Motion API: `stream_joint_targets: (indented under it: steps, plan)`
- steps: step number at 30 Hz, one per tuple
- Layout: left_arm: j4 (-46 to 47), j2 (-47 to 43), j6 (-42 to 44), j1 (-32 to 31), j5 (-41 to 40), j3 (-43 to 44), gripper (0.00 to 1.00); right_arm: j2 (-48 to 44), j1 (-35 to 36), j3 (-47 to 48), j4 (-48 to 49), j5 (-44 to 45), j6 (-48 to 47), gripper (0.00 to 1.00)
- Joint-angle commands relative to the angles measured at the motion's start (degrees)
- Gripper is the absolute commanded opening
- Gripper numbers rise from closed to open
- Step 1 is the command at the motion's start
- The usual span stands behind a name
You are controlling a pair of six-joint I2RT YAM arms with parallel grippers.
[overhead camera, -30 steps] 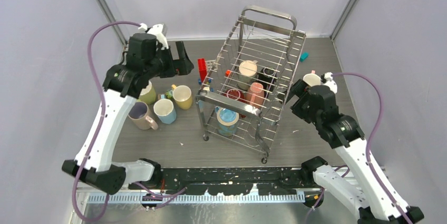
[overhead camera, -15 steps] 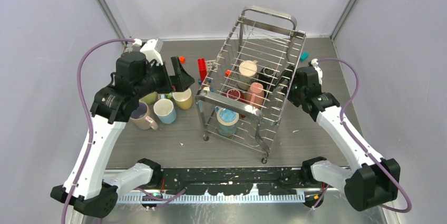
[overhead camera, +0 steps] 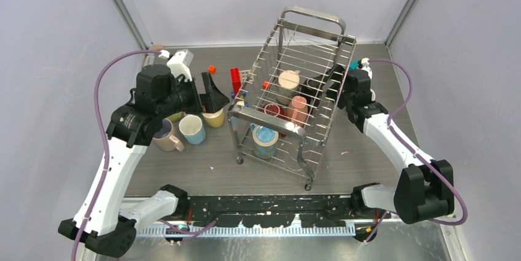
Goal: Unload the cups from the dish rack
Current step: Unload the cup from the dish rack.
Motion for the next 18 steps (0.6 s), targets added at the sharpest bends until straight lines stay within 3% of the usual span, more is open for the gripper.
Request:
stream_joint_targets:
  steps: [1, 18]
  plan:
    - [1.75, -1.10, 0.07, -0.28, 2.22, 0.19, 1.00, 1.92, 1.52, -0.89, 10.45, -2.16, -0.77, 0.95]
    - [1.59, -0.59, -0.15, -0.33, 3.14, -0.66, 1.00, -7.66, 1.75, -13.92, 16.59, -6.54, 1.18, 0.86]
